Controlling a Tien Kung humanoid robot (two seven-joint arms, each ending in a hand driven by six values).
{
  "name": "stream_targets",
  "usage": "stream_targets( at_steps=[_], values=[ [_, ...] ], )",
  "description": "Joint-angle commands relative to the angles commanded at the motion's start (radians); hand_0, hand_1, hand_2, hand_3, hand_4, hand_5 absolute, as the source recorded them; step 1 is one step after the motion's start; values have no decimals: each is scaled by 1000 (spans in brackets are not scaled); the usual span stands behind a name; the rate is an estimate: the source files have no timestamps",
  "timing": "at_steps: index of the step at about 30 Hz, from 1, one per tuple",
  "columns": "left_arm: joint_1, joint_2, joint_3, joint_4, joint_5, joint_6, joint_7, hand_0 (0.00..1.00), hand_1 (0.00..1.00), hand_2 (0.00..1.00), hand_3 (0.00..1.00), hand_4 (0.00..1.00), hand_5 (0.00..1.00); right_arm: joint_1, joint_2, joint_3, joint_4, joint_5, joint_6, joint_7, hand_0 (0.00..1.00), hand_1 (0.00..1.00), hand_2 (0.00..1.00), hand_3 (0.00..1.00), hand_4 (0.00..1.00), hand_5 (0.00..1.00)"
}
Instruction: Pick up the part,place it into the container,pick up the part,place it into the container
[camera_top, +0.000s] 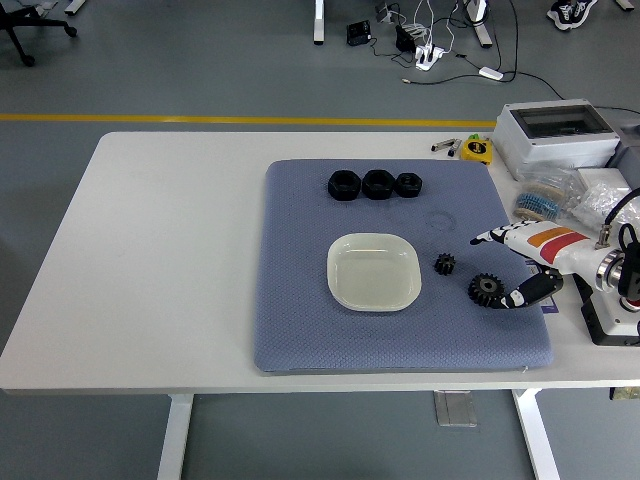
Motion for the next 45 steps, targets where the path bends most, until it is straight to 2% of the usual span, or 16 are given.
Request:
stream_targets(
  at_steps=[10, 11, 16, 17, 28, 34, 35, 40, 41, 45],
  values=[
    [1, 1, -3, 0, 4, 0, 1, 748, 762, 788, 708, 743, 692, 14, 19, -29, -40, 36, 1, 1, 838, 819, 833, 846, 998, 388],
    [0, 1, -3, 0, 4, 0, 1, 749, 762, 788, 706, 743, 691, 15, 21, -31, -47, 39, 0, 1, 771, 778, 810, 837, 998, 379],
    [0, 1, -2, 0, 2, 0, 1, 749, 762, 788, 706, 743, 691, 17, 37, -35, -92, 50, -9, 0, 771, 778, 810, 837, 998, 379],
    [-1, 1, -2, 0, 2, 0, 1, 749, 762, 788, 707, 743, 691, 17, 40, -36, -100, 54, -11, 1, 723, 745, 776, 816, 998, 382],
    [-1, 0, 0, -1, -1, 0, 0, 749, 762, 788, 709, 743, 688, 39, 67, -49, -183, 93, -11, 2, 700, 725, 757, 795, 998, 389],
    [-1, 0, 0, -1, -1, 1, 1, 749, 763, 788, 708, 744, 688, 49, 76, -56, -196, 104, -6, -2, 679, 710, 748, 782, 998, 392],
    [-1, 0, 0, -1, -1, 1, 1, 749, 764, 790, 709, 744, 688, 51, 77, -57, -197, 107, -6, -3, 616, 673, 718, 760, 998, 396],
    [-1, 0, 0, -1, -1, 0, 1, 749, 764, 790, 709, 744, 688, 55, 79, -62, -197, 113, -3, -4, 616, 673, 718, 760, 998, 396],
    [-1, 0, -1, -1, 0, 0, 1, 749, 762, 788, 710, 744, 689, 55, 79, -64, -197, 113, -3, -5, 570, 648, 697, 726, 998, 396],
    [-1, 0, -1, -1, 1, 0, 2, 749, 762, 788, 710, 744, 689, 56, 81, -71, -199, 117, -2, -5, 570, 648, 697, 726, 998, 396]
  ],
)
